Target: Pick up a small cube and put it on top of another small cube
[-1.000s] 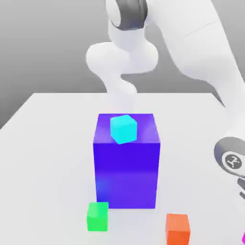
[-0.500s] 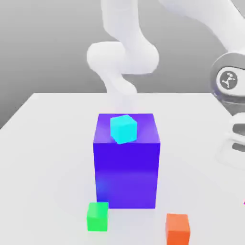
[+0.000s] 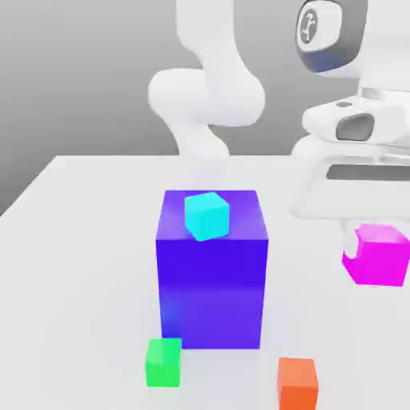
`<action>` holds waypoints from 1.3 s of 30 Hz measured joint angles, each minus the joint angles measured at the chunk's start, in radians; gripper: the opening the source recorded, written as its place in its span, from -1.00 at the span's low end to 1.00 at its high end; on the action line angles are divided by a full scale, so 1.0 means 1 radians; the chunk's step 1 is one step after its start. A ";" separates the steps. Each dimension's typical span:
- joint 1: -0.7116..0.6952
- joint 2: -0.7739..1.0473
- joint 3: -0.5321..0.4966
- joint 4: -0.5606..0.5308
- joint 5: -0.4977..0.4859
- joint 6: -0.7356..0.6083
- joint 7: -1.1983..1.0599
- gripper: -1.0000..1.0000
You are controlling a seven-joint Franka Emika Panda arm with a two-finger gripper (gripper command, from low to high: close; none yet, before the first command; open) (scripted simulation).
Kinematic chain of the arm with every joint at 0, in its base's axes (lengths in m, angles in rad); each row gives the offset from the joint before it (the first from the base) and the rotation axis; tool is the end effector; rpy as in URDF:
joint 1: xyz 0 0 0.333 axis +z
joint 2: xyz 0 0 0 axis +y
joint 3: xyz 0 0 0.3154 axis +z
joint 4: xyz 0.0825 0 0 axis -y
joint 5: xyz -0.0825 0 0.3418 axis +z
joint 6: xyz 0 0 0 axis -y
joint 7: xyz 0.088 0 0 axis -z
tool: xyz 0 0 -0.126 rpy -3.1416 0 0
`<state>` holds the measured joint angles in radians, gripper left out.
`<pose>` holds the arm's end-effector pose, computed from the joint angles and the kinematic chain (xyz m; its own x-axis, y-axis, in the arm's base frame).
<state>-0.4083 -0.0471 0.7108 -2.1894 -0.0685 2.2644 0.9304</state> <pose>0.4807 0.1495 0.4165 0.8244 -0.5498 0.1348 -0.5507 -0.8340 -0.0340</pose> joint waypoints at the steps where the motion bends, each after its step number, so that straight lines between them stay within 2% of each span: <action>1: -0.006 -0.017 -0.008 -0.006 0.015 -0.005 -0.069 -1.00; 7: -0.015 -0.103 -0.079 -0.045 0.081 -0.030 -0.471 -1.00; 15: -0.005 -0.167 -0.198 -0.100 0.115 -0.042 -0.973 -1.00; 28: 0.009 -0.184 -0.363 -0.198 0.108 -0.001 -1.734 -1.00; 39: 0.030 -0.132 -0.468 -0.286 0.082 0.094 -2.340 -1.00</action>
<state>-0.3778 -0.1791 0.2428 -2.4758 0.0131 2.3584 -1.4101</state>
